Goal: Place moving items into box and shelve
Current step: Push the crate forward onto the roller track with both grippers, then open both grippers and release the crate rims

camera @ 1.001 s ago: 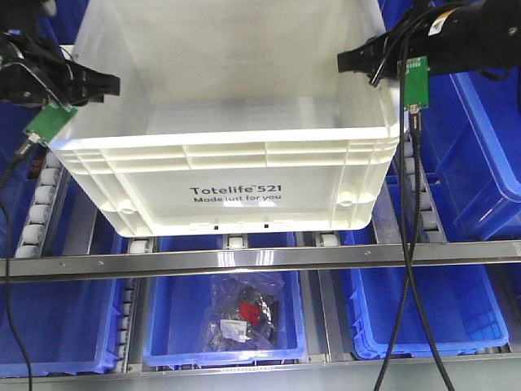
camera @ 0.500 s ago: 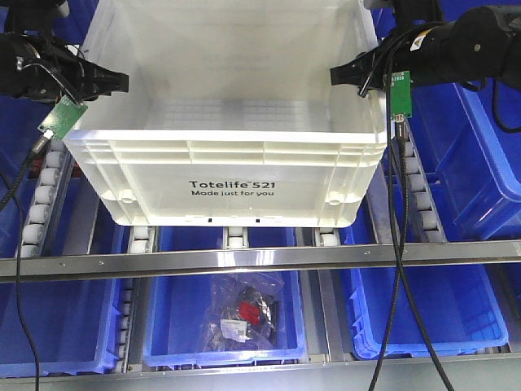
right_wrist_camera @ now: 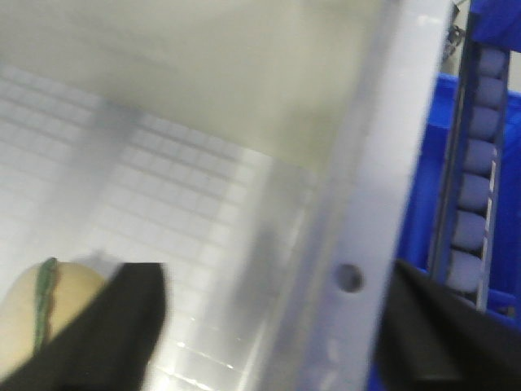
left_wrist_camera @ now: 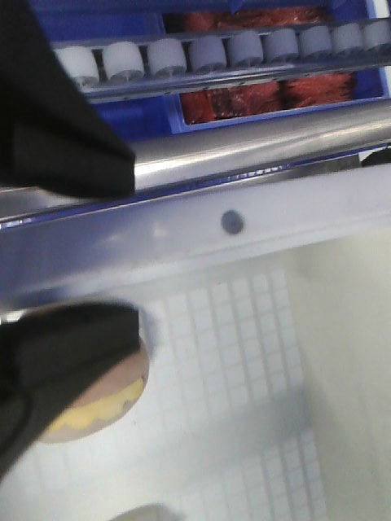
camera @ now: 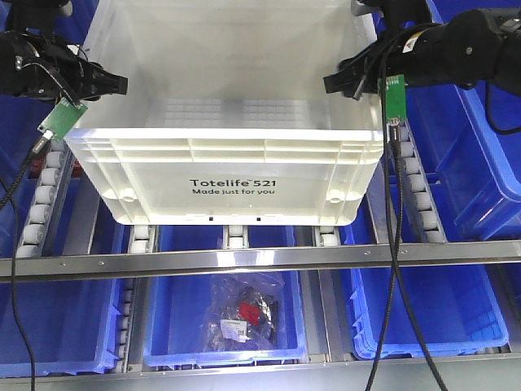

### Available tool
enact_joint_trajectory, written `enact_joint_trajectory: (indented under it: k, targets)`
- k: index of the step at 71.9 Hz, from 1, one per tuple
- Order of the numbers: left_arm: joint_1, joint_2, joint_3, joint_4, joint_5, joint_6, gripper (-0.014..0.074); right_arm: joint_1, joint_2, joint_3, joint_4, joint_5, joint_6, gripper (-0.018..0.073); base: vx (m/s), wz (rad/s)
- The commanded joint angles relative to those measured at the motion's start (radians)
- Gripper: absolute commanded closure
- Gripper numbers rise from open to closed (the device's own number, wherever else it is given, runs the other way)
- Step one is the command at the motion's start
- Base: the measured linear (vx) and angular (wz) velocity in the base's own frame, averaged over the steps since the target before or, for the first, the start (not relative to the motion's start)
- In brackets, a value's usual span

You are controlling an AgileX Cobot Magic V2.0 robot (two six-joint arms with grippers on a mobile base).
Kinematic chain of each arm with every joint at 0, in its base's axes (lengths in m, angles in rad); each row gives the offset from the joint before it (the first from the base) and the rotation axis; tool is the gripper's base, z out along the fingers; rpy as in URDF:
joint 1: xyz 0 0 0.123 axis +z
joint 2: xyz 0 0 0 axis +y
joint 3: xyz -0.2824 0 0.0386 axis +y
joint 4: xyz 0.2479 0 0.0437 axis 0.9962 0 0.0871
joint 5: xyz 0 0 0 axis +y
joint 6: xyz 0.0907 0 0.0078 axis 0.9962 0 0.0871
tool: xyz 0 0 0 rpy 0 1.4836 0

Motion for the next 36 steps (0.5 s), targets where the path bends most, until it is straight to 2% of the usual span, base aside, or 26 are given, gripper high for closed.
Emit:
enact_joint_trajectory:
  k: [1, 10, 36]
  targets:
    - [-0.009, -0.017, -0.021, -0.027, -0.061, -0.005, 0.0043, 0.003, -0.051, -0.041, 0.003, -0.088, -0.014, -0.0152, 0.0, 0.0]
    - [-0.009, -0.028, -0.021, -0.027, -0.079, -0.01, -0.0003, 0.003, -0.066, -0.041, 0.003, -0.094, -0.014, -0.0167, 0.0, 0.0]
    - [-0.009, -0.102, -0.022, -0.028, -0.12, -0.012, 0.0007, 0.003, -0.161, -0.041, 0.003, -0.105, -0.014, -0.0083, 0.0, 0.0]
